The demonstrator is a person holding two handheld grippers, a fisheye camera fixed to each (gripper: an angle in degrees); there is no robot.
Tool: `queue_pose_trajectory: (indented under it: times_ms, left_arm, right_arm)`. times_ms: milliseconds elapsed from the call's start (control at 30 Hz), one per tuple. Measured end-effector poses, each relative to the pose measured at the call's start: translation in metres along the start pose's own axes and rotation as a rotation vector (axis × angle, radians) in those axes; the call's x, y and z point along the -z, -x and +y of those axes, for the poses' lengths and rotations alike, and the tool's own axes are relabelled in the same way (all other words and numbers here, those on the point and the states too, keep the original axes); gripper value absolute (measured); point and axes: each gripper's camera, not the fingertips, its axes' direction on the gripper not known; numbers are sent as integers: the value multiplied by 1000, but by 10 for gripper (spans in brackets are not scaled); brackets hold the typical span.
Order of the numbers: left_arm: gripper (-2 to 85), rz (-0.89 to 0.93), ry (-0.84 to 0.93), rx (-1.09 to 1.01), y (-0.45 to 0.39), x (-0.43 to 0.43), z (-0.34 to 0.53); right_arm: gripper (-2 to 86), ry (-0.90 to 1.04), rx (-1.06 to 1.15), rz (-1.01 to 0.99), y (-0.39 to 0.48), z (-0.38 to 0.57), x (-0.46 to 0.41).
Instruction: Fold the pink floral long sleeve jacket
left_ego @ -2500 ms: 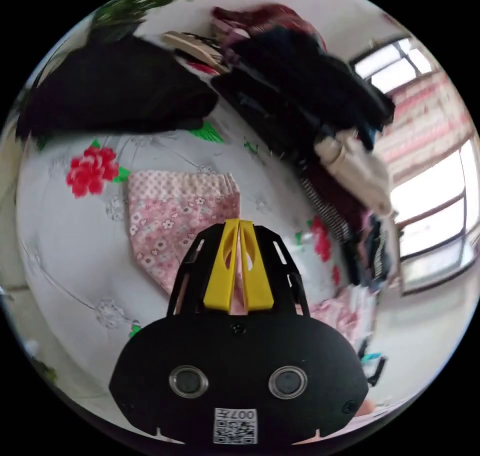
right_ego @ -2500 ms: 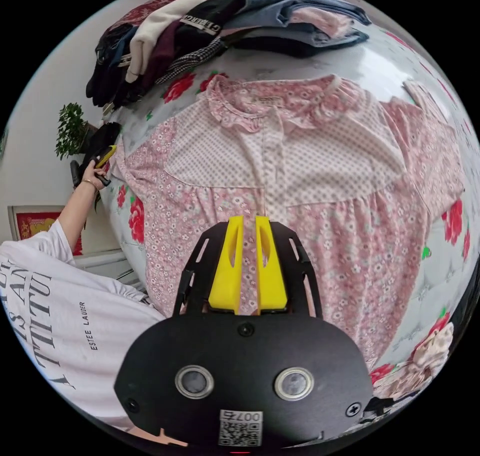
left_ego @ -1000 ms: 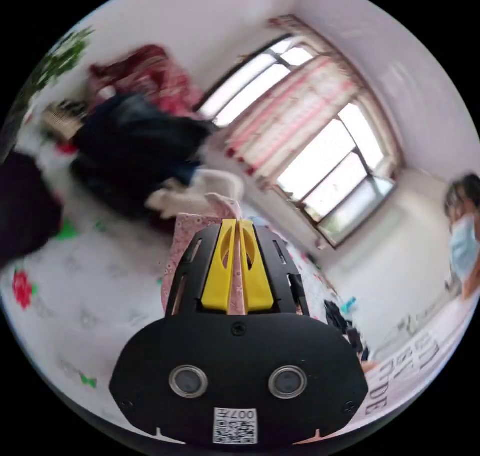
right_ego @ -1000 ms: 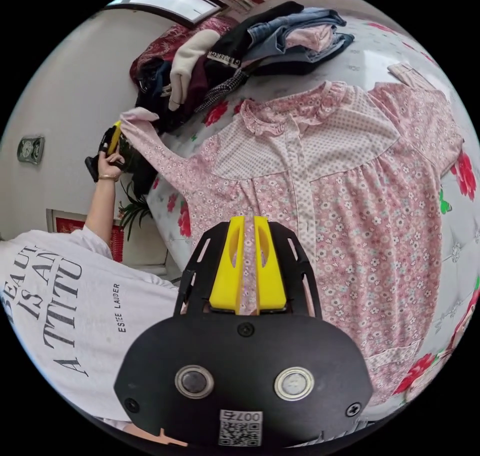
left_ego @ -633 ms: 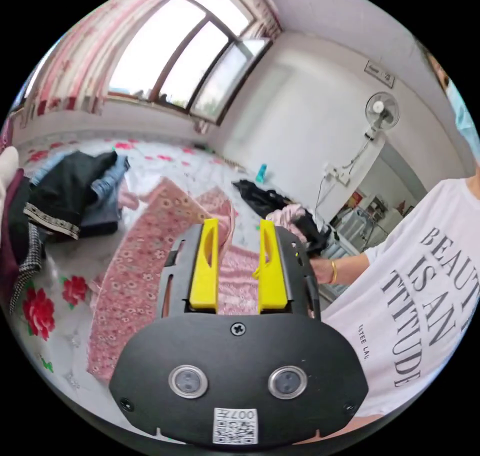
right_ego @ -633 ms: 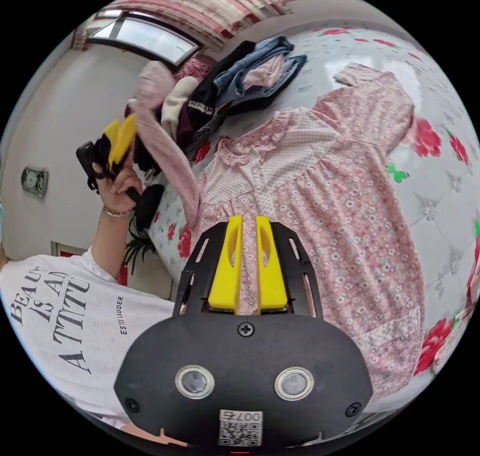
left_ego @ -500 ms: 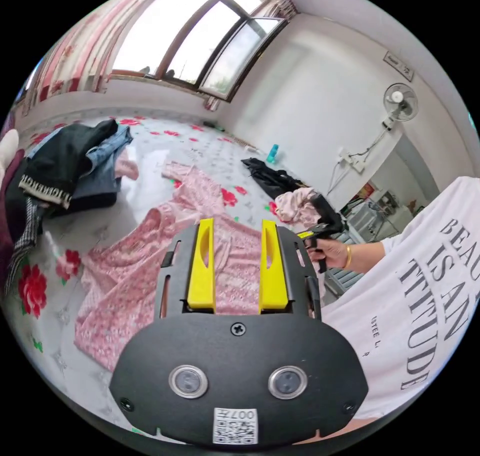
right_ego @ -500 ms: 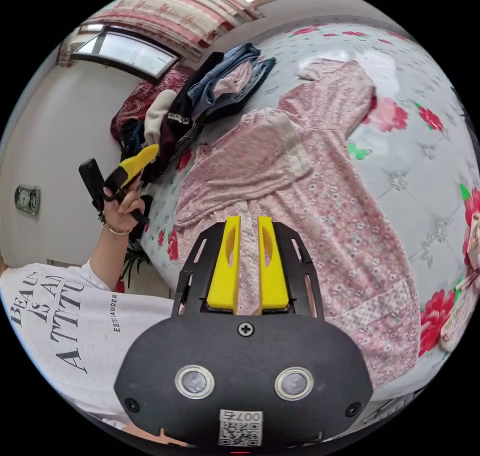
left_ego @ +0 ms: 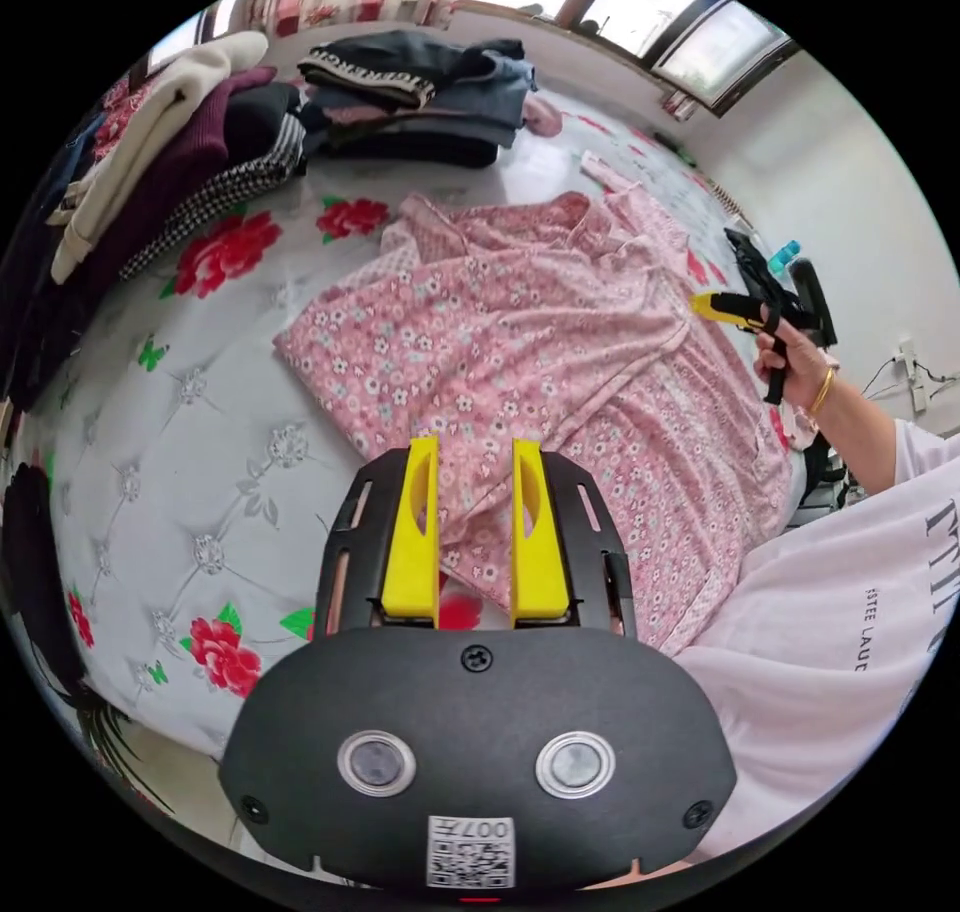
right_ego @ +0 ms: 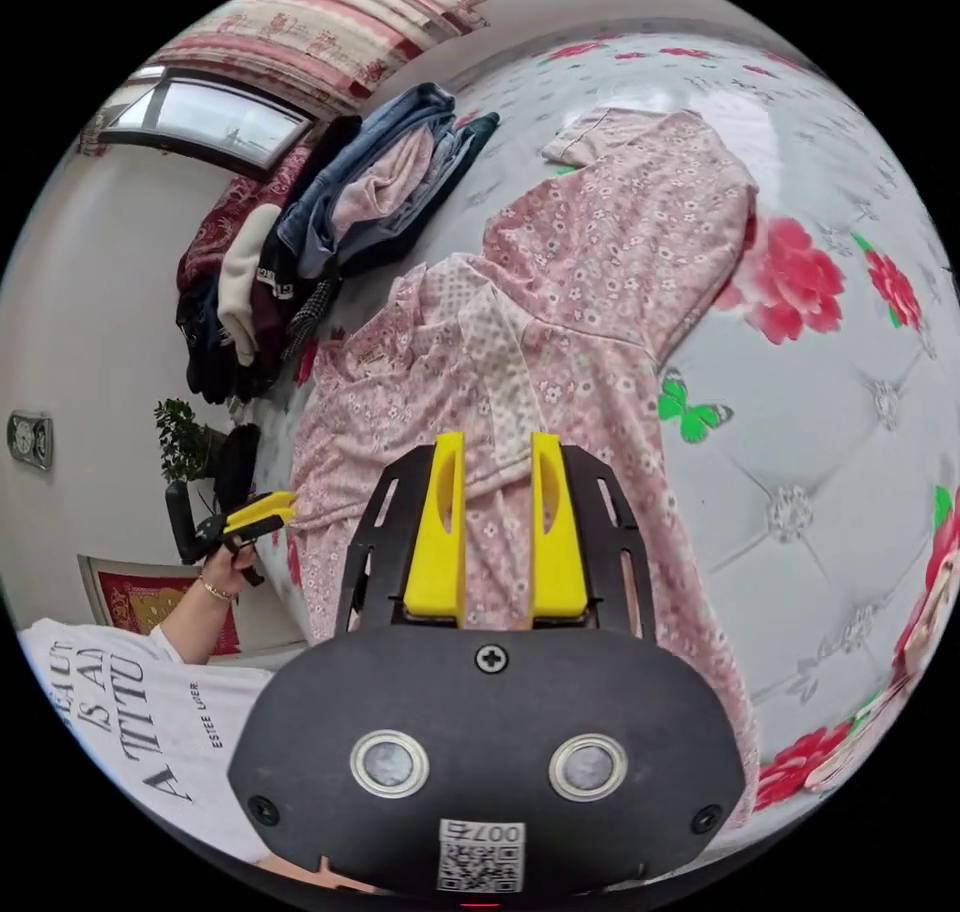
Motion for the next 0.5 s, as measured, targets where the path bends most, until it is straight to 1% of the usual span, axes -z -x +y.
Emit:
queue_pose_trajectory:
  times_ms: [33, 133, 233, 267, 300, 367, 433, 500]
  left_arm:
    - [104, -11, 39, 9, 2, -16, -1]
    - [84, -69, -1, -13, 2, -30, -1]
    - [81, -113, 20, -57, 0, -41, -7]
    - [81, -122, 23, -64, 0, -43, -8]
    - [81, -131, 29, -67, 0, -47, -11]
    - [81, -122, 36, -46, 6, -51, -15]
    - [81, -86, 39, 16, 18, -54, -19]
    - [81, -47, 42, 64, 29, -57, -22]
  right_arm:
    - [22, 54, 11, 41, 5, -7, -13]
    - [5, 83, 104, 146, 27, -9, -8]
    - [2, -26, 160, 320, 38, 3, 26]
    - [3, -52, 148, 343, 33, 8, 38]
    - [3, -62, 139, 315, 30, 10, 42]
    - [14, -60, 123, 64, 20, 9, 52]
    - [28, -42, 125, -17, 23, 4, 45]
    - [42, -50, 163, -8, 34, -3, 36]
